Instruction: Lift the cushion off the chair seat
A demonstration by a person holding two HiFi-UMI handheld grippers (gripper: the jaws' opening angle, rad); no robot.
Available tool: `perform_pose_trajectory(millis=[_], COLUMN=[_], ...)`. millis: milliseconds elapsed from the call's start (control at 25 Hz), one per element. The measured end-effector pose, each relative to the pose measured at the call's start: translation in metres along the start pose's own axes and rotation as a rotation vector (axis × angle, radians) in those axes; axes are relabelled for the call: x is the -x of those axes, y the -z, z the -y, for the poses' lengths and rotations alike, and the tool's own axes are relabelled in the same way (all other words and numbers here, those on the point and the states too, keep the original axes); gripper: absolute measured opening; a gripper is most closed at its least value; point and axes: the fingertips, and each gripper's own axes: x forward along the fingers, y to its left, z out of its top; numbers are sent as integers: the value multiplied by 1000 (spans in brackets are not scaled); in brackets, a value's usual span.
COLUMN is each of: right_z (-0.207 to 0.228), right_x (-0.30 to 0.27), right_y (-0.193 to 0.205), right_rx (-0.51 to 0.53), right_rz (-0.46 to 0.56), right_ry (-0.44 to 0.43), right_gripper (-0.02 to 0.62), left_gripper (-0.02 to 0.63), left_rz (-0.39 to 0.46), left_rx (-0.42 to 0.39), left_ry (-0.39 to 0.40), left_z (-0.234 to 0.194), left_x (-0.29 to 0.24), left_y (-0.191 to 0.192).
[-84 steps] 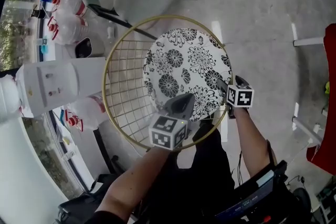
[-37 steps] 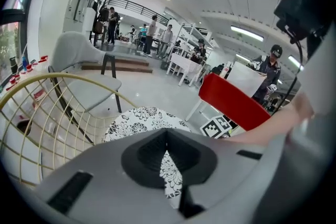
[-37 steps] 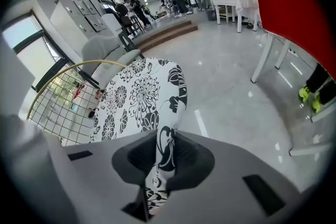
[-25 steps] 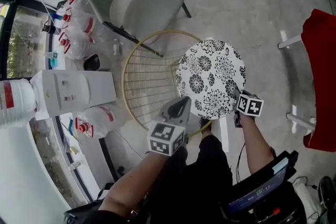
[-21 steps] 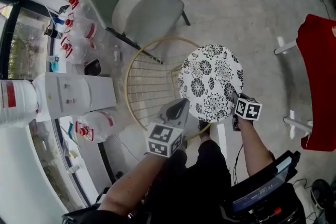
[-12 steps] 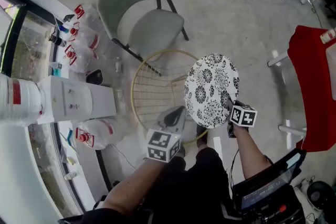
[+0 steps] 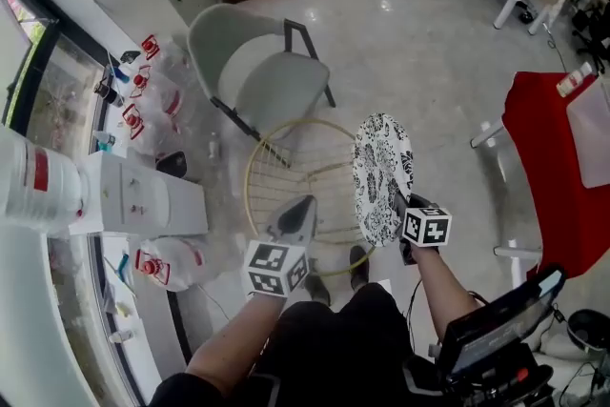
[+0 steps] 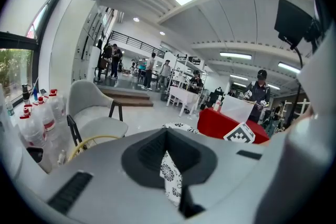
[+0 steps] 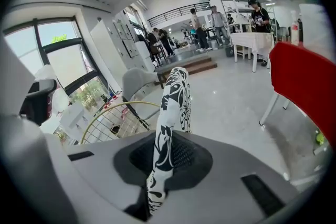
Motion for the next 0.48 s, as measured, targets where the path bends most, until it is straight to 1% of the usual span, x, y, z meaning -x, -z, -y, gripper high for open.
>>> perform_pose_trajectory(millis=[120, 200, 280, 400, 480], right_z=[-25, -34, -40, -51, -59], right_x=[14, 23, 34, 52, 64], right_y=[-17, -27, -37, -54, -64], right_rx=[20, 43, 44, 43, 58], right_rz=[56, 77, 107, 160, 184], right_ry=[-59, -71, -89, -134, -144], right_gripper=[31, 31, 31, 31, 31], left_gripper=[8, 8, 8, 8, 8], left_rz=[32, 57, 79, 107, 127], left_rx=[30, 50, 63, 60, 42], left_ry=[-33, -57, -62, -61, -62], left_z=[-12, -19, -21, -20, -20], left_x=[18, 28, 35, 44, 50], left_y=[-13, -21, -28, -38, -46])
